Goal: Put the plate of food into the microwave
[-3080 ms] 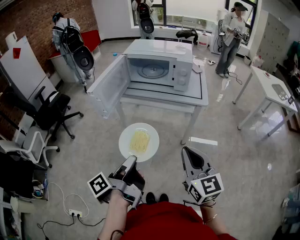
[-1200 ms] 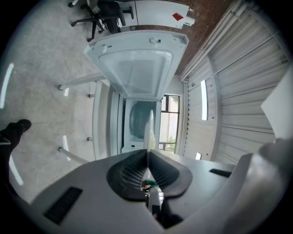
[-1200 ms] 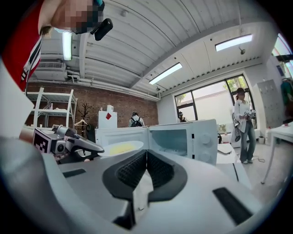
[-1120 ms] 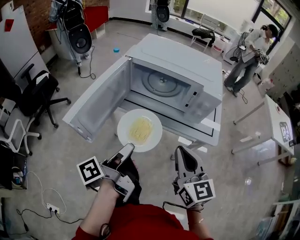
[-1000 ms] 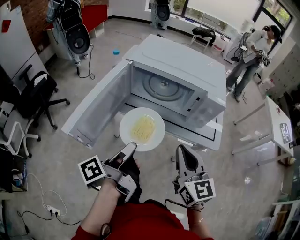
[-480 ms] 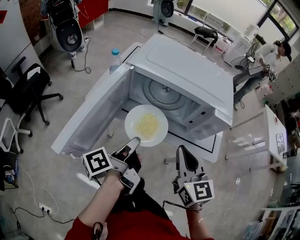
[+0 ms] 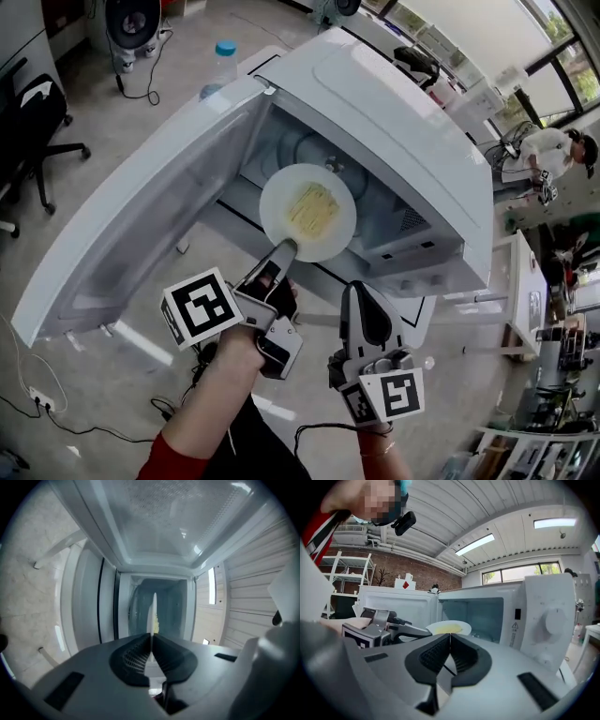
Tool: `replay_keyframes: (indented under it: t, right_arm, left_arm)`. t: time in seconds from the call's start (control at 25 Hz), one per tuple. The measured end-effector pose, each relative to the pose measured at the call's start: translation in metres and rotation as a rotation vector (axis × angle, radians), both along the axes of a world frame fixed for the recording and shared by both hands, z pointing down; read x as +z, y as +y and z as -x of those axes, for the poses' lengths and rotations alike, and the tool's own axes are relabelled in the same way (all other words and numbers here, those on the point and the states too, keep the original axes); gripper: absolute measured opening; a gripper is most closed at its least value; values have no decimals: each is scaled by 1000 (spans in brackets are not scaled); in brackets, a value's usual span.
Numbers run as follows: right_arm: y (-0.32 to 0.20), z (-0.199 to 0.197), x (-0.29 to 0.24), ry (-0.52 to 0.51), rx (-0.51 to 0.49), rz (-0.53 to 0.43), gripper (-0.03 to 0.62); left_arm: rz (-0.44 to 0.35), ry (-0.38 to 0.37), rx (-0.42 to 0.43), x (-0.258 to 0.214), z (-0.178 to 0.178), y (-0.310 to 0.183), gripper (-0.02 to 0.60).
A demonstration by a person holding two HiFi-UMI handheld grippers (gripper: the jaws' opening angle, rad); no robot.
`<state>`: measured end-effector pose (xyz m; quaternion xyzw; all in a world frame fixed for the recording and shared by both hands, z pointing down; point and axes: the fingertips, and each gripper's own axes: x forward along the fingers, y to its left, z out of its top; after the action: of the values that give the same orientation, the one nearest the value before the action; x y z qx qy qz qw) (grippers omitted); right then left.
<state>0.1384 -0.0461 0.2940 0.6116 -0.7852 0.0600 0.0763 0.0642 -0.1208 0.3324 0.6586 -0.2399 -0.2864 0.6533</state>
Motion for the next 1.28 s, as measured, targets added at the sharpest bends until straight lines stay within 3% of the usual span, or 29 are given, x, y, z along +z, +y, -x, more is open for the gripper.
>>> replay_keyframes:
  t: [0.32, 0.68, 0.84, 1.28]
  right_arm:
    - [-35, 2, 15, 40, 16, -65, 15]
    - [-70, -1, 31, 0, 50, -53, 15]
    - [-84, -3, 23, 28, 33, -66, 15]
    - [-100, -4, 15, 10, 29, -93, 15]
  left_arm:
    - [-18, -39, -53, 18, -8, -32, 21]
    - [-18, -72, -58, 15, -30, -61, 21]
    - [-20, -77, -62, 14, -40, -77, 21]
    - [38, -91, -32, 27, -44, -94, 26]
